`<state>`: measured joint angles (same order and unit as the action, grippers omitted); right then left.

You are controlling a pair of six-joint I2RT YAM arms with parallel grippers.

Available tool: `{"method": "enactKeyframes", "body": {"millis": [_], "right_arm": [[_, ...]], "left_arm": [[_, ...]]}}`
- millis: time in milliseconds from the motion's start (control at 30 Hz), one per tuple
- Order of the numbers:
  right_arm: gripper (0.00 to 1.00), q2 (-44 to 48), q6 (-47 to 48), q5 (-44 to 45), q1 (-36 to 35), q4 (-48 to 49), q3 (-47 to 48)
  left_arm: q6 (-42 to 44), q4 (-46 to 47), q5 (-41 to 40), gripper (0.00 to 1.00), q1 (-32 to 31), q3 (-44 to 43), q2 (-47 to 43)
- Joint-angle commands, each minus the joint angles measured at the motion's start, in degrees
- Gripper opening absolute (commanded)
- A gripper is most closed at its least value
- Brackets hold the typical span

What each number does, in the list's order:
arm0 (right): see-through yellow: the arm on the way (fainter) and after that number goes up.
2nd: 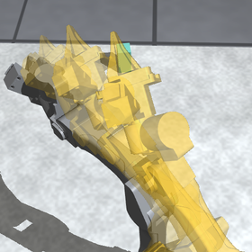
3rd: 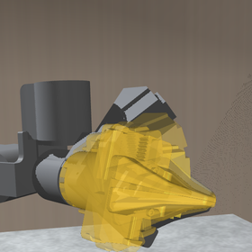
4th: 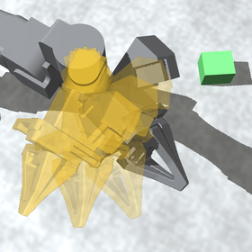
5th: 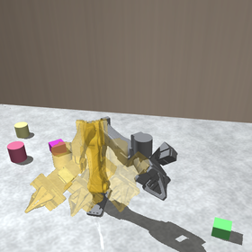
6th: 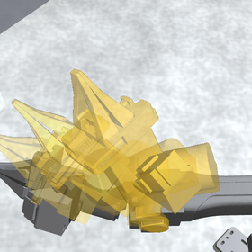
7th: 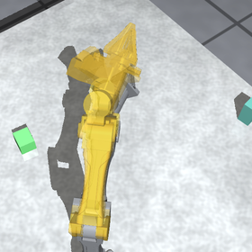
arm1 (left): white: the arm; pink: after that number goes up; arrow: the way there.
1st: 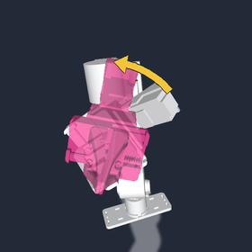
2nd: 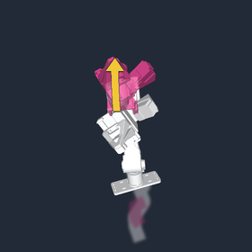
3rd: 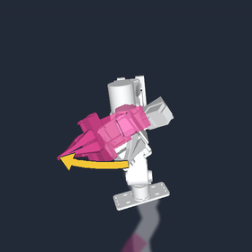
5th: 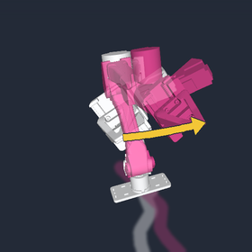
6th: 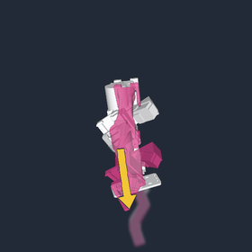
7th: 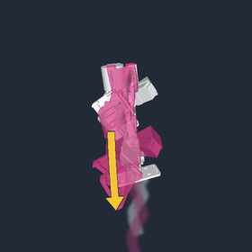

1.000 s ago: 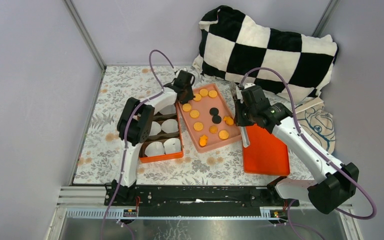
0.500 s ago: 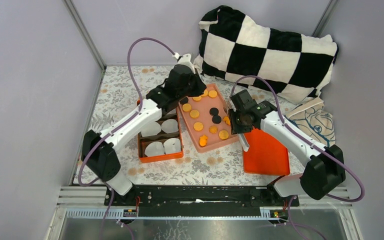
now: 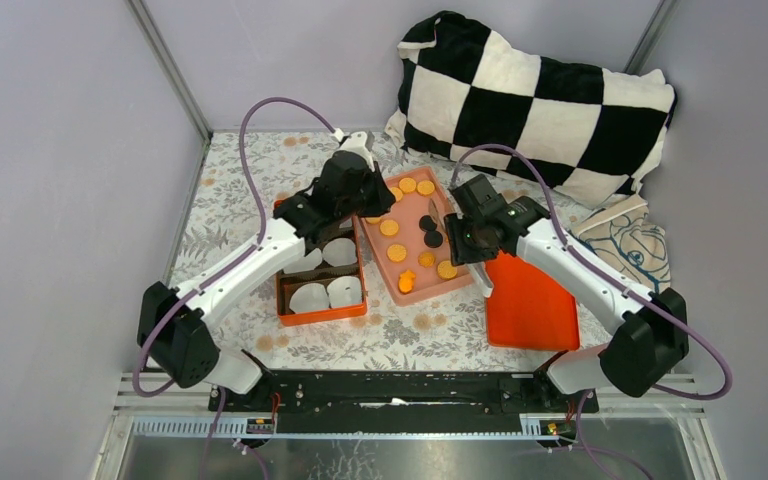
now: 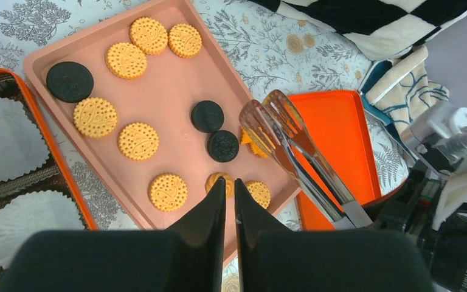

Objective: Pack the cookies

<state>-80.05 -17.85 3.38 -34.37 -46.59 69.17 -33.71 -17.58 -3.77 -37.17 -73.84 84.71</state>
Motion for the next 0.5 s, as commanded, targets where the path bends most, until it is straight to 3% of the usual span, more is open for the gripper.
{"method": "enactKeyframes", "body": {"millis": [0,200,467], "right_arm": [[0.48,-2.0,0.8,-0.4,-2.2,-0.8,2.5],[0.56,-3.8,0.6,2.3,-2.5,1.6,2.6],[0.56,-10.5,2.1,3.2,-2.5,3.2,4.4]], "left_arm": [[1.1,-0.8,1.0,0.13,-0.5,2.3,-3.2],[1.5,-1.1,2.3,0.15,-0.5,3.1,-5.3],[2.3,-1.5,1.8,0.15,-0.6,4.0,-6.6]]}}
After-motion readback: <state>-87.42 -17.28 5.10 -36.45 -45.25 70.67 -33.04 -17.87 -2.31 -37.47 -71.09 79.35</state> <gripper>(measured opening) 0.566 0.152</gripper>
